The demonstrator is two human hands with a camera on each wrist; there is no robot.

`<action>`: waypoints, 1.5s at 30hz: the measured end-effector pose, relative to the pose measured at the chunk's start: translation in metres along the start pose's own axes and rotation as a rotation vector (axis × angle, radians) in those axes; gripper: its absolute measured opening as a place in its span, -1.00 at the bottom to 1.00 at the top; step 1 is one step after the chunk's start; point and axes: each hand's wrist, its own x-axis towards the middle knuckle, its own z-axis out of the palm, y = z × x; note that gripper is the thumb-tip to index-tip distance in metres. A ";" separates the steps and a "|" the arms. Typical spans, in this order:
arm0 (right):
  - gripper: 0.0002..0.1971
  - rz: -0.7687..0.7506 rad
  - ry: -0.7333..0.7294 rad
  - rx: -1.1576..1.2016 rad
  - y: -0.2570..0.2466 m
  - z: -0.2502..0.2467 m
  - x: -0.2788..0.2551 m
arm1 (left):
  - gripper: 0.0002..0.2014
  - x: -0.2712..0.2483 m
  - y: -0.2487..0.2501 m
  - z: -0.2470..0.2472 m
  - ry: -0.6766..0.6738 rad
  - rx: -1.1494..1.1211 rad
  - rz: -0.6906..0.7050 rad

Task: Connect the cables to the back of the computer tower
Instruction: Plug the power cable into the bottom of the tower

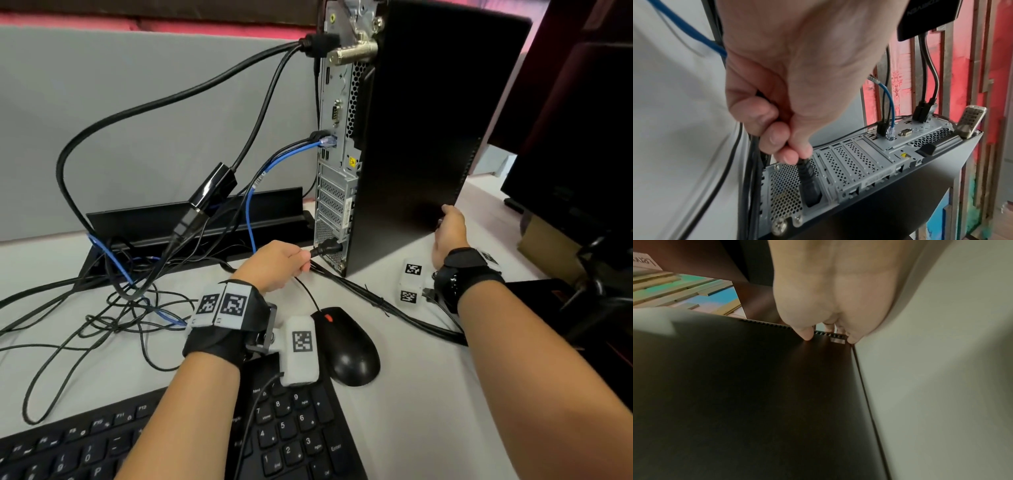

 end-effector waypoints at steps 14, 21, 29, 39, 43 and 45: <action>-0.49 0.001 0.133 0.000 -0.026 0.015 -0.059 | -0.61 0.004 0.003 0.001 0.150 -0.028 0.012; -0.68 -0.038 0.202 0.022 -0.031 0.023 -0.071 | -0.65 0.003 0.000 -0.004 0.065 -0.038 0.021; -0.44 0.001 0.177 0.074 -0.027 0.022 -0.071 | -0.65 0.002 -0.002 -0.006 0.012 -0.039 0.031; -0.42 -0.008 0.137 0.119 -0.033 0.019 -0.082 | -0.63 -0.004 -0.020 -0.027 -0.052 0.010 -0.027; -0.43 0.014 0.121 0.120 -0.033 0.019 -0.082 | -0.61 0.000 -0.018 -0.020 -0.049 0.052 -0.014; -0.39 0.029 0.111 0.118 -0.034 0.019 -0.083 | -0.61 0.000 -0.017 -0.021 -0.073 0.024 -0.009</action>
